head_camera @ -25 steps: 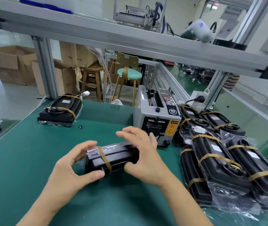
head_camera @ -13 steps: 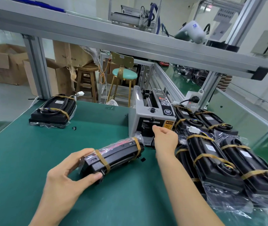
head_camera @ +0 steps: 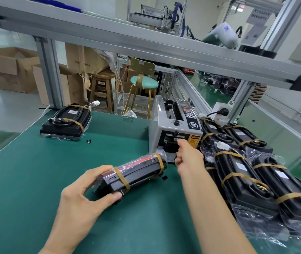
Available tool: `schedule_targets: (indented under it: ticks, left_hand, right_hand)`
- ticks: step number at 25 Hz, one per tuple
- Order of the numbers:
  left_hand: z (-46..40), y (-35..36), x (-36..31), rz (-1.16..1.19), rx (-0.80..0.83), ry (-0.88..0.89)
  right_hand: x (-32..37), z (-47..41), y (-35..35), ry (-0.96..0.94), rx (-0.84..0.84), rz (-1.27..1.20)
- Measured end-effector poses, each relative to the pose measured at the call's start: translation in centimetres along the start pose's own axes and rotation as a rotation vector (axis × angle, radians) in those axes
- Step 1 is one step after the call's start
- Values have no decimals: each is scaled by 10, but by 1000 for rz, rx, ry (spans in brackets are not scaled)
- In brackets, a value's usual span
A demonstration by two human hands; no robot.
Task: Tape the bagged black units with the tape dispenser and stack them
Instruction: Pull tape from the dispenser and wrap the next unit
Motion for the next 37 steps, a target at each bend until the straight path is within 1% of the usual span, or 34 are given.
schedule_targets:
  ticks: [1,3,4,5,6,7,10,18,25,32,37]
  left_hand:
    - [1,1,-2,5,-14,-4]
    - [2,5,-4,18,-49,-13]
    - [3,7,-5,17,-63,-18]
    - [4,8,-6,13,-76,-20]
    - [6,10,-7,7,-89,-19]
    - [8,12,-9,5,-101,-18]
    - [16,16,-14,-6,-135,-20]
    - [19,19,-20,13,-172,-43]
    - [19,19,-21,10,-180,-46]
    - [19,19,-21,-1,-179,-49]
    - [18,20,-23,6,-179,-47]
  right_hand:
    - [1,17,-5,-40,131,11]
    - [-3,61,-7,-211,464,129]
    - [-10,82,-7,-269,600,186]
    - [-18,99,-7,-307,668,232]
    - [-25,107,-8,-348,668,258]
    - [-31,110,-10,-372,632,271]
    - [-41,109,-12,-384,559,308]
    - [-47,119,-13,-446,548,455]
    - [-50,119,-11,-478,497,463]
    - [-49,116,-12,-398,562,376]
    - [-50,118,-9,-476,521,474]
Point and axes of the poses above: each hand's wrist, its own z-axis away from the middle knuckle, its own y-axis out of the palm, x = y × z, the point moved 2 cm from there along -z, towards the middle knuckle, and after that the axes turned 5 degrees about -x, right-handed, at the moved point
